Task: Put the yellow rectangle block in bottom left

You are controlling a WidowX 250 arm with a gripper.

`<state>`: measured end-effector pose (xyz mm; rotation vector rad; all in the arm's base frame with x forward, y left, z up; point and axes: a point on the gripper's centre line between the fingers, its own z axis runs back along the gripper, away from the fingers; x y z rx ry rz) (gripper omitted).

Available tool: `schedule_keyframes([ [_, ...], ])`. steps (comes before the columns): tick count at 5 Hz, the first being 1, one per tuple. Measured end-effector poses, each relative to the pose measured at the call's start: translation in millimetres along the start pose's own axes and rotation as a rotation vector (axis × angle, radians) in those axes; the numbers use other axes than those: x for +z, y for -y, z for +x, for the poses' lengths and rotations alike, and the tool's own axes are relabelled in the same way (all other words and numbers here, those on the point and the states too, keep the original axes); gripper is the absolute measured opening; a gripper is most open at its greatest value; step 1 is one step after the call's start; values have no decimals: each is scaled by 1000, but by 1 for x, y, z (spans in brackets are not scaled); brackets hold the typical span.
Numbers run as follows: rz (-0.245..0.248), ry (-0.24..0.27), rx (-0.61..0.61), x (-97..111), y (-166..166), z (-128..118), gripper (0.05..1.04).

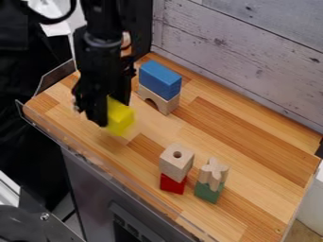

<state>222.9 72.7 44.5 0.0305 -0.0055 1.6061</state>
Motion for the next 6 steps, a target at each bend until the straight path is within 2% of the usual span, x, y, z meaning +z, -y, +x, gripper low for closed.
schedule_keyframes([
  [1, 0, -8, -3, -12, 4, 1, 577],
  [2, -54, -23, -1, -19, 15, -1, 577],
  [4, -73, -28, -6, -22, 23, -5, 577],
  [5, -53, -16, 9, -22, 21, -6, 648],
  [6, -44, -19, 2, -23, 20, -9, 936],
])
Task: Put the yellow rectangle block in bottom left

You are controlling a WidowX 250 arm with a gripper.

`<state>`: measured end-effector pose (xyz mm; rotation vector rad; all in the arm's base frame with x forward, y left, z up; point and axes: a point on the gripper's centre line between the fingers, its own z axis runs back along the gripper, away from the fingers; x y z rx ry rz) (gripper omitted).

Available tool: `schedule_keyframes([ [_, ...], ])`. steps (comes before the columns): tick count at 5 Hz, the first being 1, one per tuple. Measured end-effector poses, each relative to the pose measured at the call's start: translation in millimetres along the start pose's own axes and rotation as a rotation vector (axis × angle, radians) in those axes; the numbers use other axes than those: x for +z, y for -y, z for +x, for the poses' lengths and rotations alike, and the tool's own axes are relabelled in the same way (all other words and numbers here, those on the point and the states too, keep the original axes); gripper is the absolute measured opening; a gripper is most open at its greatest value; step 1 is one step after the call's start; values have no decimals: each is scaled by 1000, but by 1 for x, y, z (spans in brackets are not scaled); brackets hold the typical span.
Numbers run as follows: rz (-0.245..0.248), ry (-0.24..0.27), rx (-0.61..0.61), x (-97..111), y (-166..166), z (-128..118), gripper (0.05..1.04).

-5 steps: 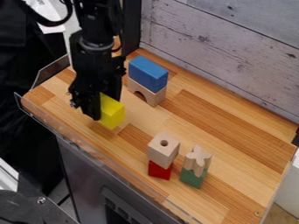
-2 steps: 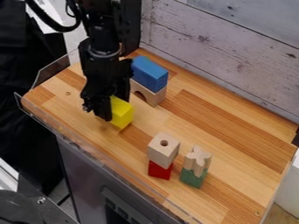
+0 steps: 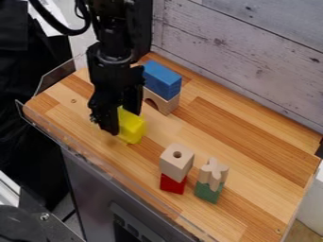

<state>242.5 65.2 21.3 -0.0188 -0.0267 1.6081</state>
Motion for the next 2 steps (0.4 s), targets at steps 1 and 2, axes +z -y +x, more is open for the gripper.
schedule_keyframes([
  [1, -11, 14, -14, 10, 0, 0, 1001],
  [2, -76, 13, -79, 33, -1, -3, 999],
])
